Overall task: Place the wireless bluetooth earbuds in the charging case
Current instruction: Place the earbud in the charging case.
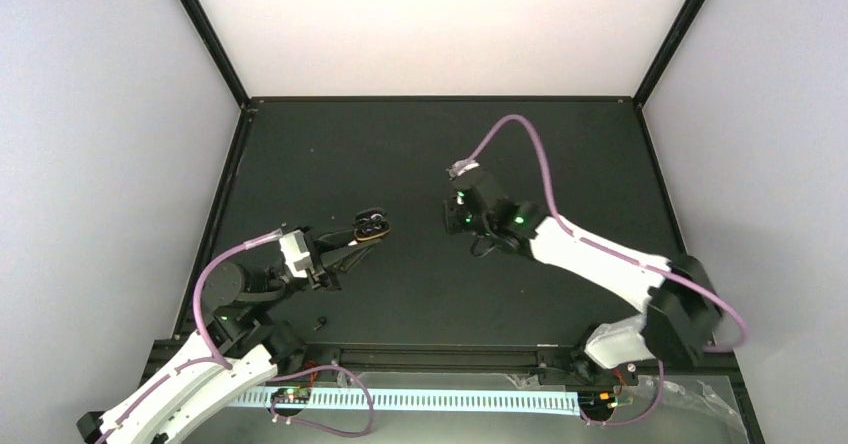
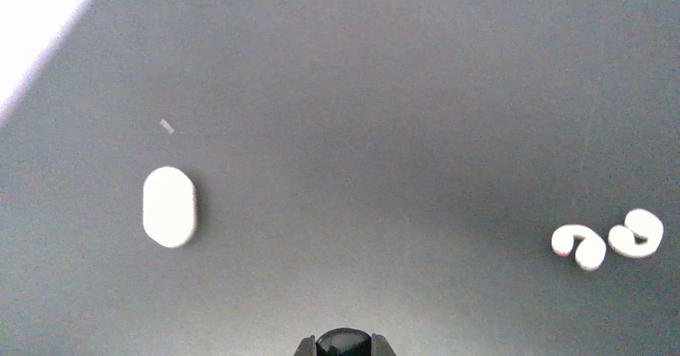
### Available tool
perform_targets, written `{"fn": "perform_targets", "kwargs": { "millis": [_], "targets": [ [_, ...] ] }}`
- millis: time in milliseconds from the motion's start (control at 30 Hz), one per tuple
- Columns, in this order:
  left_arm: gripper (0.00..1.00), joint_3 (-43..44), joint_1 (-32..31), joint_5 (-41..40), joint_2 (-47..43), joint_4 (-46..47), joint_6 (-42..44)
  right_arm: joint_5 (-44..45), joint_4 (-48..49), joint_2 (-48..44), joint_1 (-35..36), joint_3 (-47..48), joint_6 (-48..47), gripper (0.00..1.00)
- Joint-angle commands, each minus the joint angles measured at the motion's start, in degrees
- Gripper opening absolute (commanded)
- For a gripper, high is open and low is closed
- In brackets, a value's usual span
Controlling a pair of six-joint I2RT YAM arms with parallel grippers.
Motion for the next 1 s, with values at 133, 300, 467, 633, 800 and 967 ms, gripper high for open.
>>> {"fn": "perform_targets", "kwargs": {
  "millis": [133,300,467,633,800,967],
  "targets": [
    [0.02,2.23,-0.05,-6.70,6.85,7.99,-4.84,1.68,23.46,-26.05,-0.16,-9.27,-1.23,0.01],
    [0.02,1.57,-0.31,-6.71,14.06,21.31,-5.45,0.76,27.65,-35.98,0.16,-9.57,-7.23,0.01],
    [0.02,2.63,-0.47,-5.60,25.73,38.18,-4.96,-1.96,31.68,-41.11,0.58,-7.98,-12.91,0.01],
    [0.01,5.81,-0.75,-1.96,36.53,50.76,-4.48,-7.33,36.62,-43.46,0.92,-7.81,-14.90,0.01],
    [0.01,7.90,-1.81,0.61,42.61,56.43,-2.50,-13.05,39.49,-43.97,2.66,-7.11,-16.10,0.01],
    [0.02,8.18,-3.48,0.97,44.20,56.83,-0.91,-13.68,39.75,-42.76,5.75,-6.37,-18.03,0.01]
  ]
}}
